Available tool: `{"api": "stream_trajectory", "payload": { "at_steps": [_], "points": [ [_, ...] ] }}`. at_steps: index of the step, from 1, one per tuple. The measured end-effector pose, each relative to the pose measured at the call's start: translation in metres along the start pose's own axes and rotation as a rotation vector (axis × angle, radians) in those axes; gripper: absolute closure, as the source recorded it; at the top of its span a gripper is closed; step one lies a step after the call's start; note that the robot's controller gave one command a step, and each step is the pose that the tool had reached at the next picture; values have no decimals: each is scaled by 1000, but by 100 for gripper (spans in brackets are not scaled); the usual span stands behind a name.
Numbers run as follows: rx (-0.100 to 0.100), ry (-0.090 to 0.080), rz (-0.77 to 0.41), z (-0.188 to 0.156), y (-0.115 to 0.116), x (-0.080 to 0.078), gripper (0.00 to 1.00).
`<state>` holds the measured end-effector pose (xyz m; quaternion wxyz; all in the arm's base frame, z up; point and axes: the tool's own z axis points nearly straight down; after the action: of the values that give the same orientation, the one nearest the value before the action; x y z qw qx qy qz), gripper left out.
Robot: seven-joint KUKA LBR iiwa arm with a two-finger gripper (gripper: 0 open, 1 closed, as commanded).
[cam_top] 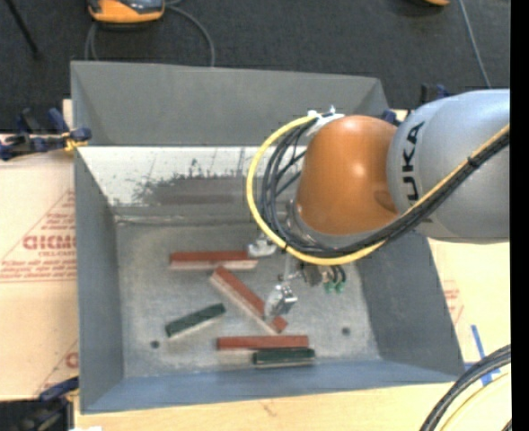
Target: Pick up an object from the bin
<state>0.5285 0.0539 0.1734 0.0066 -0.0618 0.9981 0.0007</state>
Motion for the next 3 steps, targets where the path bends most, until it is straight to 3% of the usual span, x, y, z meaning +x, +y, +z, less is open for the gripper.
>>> {"api": "stream_trajectory", "payload": {
  "at_steps": [1, 2, 3],
  "points": [
    [1, -13, 120, 84, 10, 19, 100],
    [1, -21, 122, 84, 9, 17, 0],
    [1, -21, 122, 84, 9, 17, 0]
  ]
}}
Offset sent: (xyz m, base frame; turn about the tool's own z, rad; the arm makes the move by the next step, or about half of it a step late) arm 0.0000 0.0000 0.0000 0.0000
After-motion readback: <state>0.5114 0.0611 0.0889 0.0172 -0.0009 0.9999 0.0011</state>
